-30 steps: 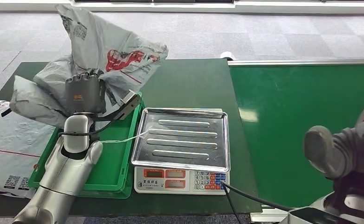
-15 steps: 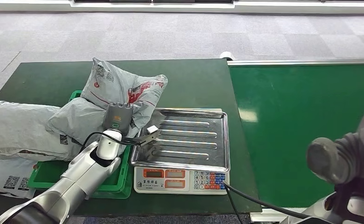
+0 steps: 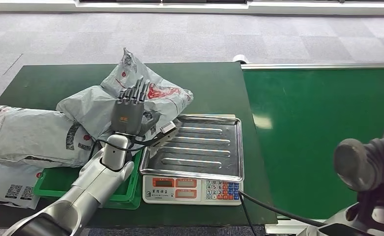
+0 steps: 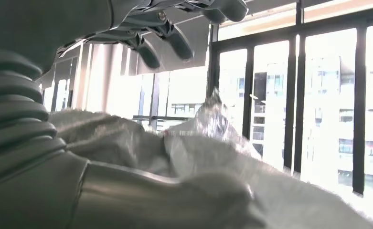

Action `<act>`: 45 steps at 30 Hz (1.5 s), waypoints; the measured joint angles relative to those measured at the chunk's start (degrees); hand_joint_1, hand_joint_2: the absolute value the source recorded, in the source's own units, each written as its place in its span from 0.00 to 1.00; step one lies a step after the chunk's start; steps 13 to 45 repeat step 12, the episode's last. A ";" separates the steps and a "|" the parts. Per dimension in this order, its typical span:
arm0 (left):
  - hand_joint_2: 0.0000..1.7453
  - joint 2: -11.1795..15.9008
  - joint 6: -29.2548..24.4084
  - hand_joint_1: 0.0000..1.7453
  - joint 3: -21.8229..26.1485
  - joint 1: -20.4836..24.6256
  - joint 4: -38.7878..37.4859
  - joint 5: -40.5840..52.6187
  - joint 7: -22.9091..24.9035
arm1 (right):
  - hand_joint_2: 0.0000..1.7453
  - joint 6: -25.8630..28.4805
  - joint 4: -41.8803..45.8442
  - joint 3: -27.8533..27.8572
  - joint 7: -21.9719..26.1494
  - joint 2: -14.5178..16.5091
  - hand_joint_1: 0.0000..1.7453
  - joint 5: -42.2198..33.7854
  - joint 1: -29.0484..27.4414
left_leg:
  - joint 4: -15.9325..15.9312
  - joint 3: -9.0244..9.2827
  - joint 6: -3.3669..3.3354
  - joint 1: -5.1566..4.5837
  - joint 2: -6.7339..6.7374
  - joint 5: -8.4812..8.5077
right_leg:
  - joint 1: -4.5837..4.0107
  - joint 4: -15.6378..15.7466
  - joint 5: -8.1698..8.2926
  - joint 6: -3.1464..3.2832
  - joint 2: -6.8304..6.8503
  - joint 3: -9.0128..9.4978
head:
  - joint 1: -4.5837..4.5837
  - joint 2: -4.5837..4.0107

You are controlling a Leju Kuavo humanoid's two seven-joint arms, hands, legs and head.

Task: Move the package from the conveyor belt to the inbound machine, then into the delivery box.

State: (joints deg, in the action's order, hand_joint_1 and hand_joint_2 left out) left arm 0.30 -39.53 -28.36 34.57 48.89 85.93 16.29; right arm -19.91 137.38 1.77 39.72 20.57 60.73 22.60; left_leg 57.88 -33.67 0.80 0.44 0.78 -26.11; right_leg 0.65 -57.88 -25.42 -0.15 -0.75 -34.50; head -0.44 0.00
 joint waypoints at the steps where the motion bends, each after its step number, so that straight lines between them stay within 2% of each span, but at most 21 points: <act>1: 0.00 -0.48 -0.24 0.00 1.72 -1.85 4.37 -1.42 -3.17 | 0.00 0.00 -0.08 0.12 0.01 -0.01 0.00 -0.15 -0.02 | 0.01 -0.03 0.01 -0.03 0.05 -0.01 | 0.00 0.00 0.00 0.00 -0.07 -0.06 | 0.01 0.00; 5: 0.00 -6.06 -0.88 0.00 14.52 -7.71 23.82 -10.32 -27.74 | 0.00 0.00 -0.43 0.75 0.03 -0.02 0.00 -0.64 -0.07 | 0.02 -0.19 0.01 -0.04 0.09 -0.07 | -0.01 0.00 -0.02 -0.03 -0.16 -0.19 | -0.01 0.00; 7: 0.00 -8.09 -0.95 0.00 19.33 -9.02 29.38 -11.76 -32.22 | 0.00 0.00 -0.55 0.94 0.04 -0.02 0.00 -0.72 -0.08 | 0.00 -0.11 0.02 -0.04 0.28 -0.17 | -0.01 0.00 -0.02 -0.04 -0.30 -0.18 | 0.01 0.00; 9: 0.00 -9.59 -0.94 0.00 22.64 -10.21 33.14 -12.96 -32.93 | 0.00 0.00 -0.64 1.15 0.03 -0.02 0.00 -0.77 -0.09 | 0.00 -0.08 0.02 0.00 0.38 -0.21 | -0.03 0.00 -0.03 -0.03 -0.38 -0.19 | 0.03 0.00; 12: 0.00 -12.46 -0.93 0.00 27.21 -11.12 36.63 -19.78 -39.85 | 0.00 0.00 -0.75 1.37 -0.01 -0.02 0.00 -0.89 -0.09 | -0.01 -0.15 0.02 0.06 0.24 -0.14 | -0.10 0.00 -0.04 -0.02 -0.25 -0.17 | -0.01 0.00; 45: 0.00 -12.46 -0.93 0.00 27.21 -11.12 36.63 -19.78 -39.85 | 0.00 0.00 -0.75 1.37 -0.01 -0.02 0.00 -0.89 -0.09 | -0.01 -0.15 0.02 0.06 0.24 -0.14 | -0.10 0.00 -0.04 -0.02 -0.25 -0.17 | -0.01 0.00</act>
